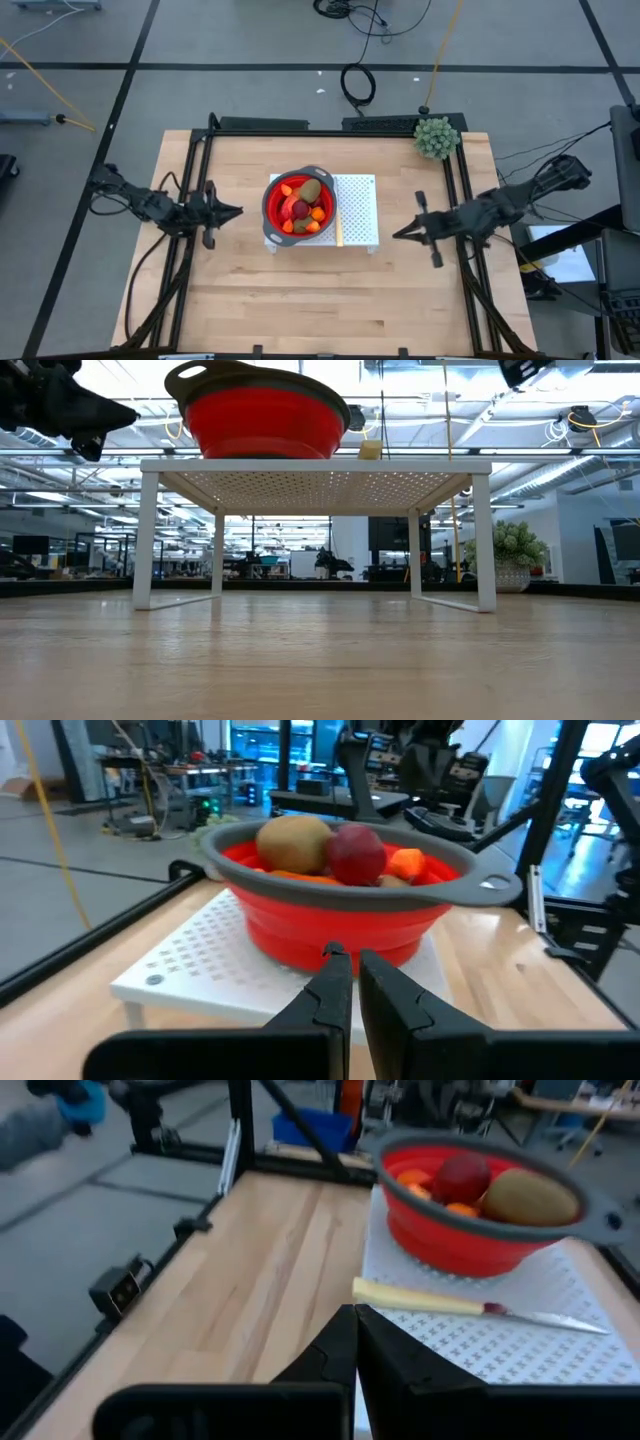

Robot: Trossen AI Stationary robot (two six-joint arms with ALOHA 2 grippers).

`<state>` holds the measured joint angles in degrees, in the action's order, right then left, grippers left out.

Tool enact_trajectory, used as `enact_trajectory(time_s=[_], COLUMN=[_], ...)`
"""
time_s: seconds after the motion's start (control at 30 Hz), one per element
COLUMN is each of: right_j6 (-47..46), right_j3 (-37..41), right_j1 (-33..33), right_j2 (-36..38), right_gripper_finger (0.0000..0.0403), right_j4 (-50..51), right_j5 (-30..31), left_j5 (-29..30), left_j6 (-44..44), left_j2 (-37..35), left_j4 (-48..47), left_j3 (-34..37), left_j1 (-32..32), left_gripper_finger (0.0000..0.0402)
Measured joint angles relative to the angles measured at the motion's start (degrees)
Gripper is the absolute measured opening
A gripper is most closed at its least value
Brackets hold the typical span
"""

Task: Pick & Place Fruit
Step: Return to Home Position

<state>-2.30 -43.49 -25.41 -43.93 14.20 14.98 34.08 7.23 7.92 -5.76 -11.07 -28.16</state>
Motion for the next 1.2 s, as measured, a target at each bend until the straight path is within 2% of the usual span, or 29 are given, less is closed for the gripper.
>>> enact_trajectory(time_s=[0.3, 0.53, 0.77, 1.0, 1.2], right_j6=[1.7, 1.9, 1.4, -4.4, -7.6], right_j3=[4.0, 7.5, 10.7, 15.6, 19.8], right_j1=[0.0, 0.0, 0.0, 0.0, 1.4], right_j2=[13.9, 21.6, 25.7, 26.3, 29.2], right_gripper_finger=[0.0, 0.0, 0.0, 0.0, 0.0], right_j4=[5.2, 5.7, 6.0, 3.6, 3.1], right_j5=[-0.2, -0.2, -0.4, -10.6, -12.2], left_j5=[0.9, 0.4, 0.4, 0.3, 0.3], left_j6=[0.0, -0.7, -1.3, -3.9, -4.1], left_j2=[-7.7, -7.6, -7.6, -7.6, -7.6], left_j4=[-6.2, -6.6, -6.5, -6.6, -6.6], left_j3=[0.0, 0.0, 0.0, 0.0, 0.0], left_j1=[-0.5, -0.5, -0.5, -0.5, -0.5], left_gripper_finger=[0.0021, 0.0021, 0.0021, 0.0021, 0.0021])
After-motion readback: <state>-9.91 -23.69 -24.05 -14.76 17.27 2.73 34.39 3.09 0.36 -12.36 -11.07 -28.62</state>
